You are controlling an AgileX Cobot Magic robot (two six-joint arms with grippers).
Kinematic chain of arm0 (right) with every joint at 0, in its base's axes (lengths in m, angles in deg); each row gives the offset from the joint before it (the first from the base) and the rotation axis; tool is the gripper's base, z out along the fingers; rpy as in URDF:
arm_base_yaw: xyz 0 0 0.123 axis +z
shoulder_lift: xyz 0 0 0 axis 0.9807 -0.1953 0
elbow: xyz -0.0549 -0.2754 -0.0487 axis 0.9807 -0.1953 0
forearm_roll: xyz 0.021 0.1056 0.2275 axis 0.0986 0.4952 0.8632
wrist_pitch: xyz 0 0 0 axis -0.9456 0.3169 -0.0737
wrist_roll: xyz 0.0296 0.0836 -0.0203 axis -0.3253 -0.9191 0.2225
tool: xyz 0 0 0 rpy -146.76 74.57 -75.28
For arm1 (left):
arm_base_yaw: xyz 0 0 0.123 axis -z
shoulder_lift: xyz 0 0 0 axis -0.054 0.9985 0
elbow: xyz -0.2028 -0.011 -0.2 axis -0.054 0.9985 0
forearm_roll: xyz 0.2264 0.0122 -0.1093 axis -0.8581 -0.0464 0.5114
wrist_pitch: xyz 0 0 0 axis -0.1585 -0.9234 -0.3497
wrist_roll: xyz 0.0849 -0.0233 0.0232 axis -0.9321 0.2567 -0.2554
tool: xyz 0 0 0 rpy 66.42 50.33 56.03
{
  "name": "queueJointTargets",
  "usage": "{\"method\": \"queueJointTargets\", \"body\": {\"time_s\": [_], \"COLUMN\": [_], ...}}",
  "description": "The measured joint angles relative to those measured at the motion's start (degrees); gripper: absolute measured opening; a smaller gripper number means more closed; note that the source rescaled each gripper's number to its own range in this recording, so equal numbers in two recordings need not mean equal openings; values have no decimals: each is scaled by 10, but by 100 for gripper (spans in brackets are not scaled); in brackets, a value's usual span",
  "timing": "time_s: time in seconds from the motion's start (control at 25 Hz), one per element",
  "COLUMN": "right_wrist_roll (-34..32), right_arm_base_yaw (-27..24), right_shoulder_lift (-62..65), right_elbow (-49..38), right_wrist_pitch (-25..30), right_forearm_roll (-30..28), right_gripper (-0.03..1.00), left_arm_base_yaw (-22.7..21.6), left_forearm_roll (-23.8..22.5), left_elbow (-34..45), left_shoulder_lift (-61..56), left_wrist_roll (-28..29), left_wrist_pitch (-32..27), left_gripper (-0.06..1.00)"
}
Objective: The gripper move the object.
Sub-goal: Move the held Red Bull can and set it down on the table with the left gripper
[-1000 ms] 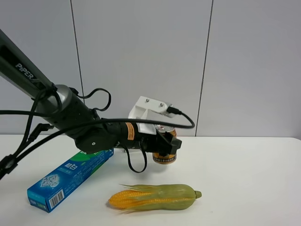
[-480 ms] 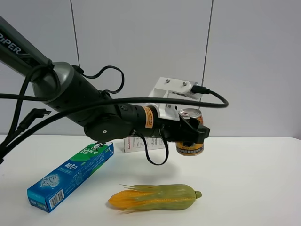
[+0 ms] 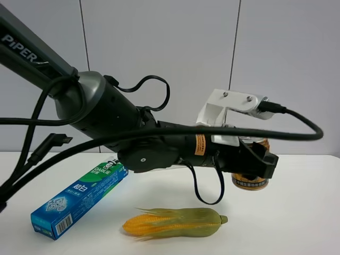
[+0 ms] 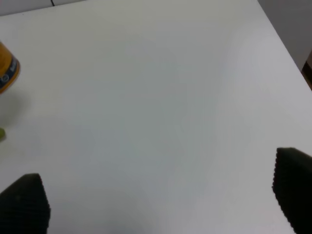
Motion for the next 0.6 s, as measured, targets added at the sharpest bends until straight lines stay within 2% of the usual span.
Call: {"method": "queueJointTargets", "body": {"time_s": [0.2, 0.6], "right_wrist_roll": [0, 0], "right_arm_base_yaw": [0, 0], "right_shoulder_lift": [0, 0], "right_elbow": [0, 0], "right_wrist_pitch": [0, 0], "right_forearm_roll": [0, 0], "right_gripper": [100, 100], "left_arm_base_yaw": [13, 25], "left_forearm_roll": [20, 25], "left_elbow": [-44, -48], "left_shoulder_lift": [33, 99], "left_wrist_roll": [0, 0], "left_wrist_pitch": [1, 9], "left_gripper": [2, 2]}}
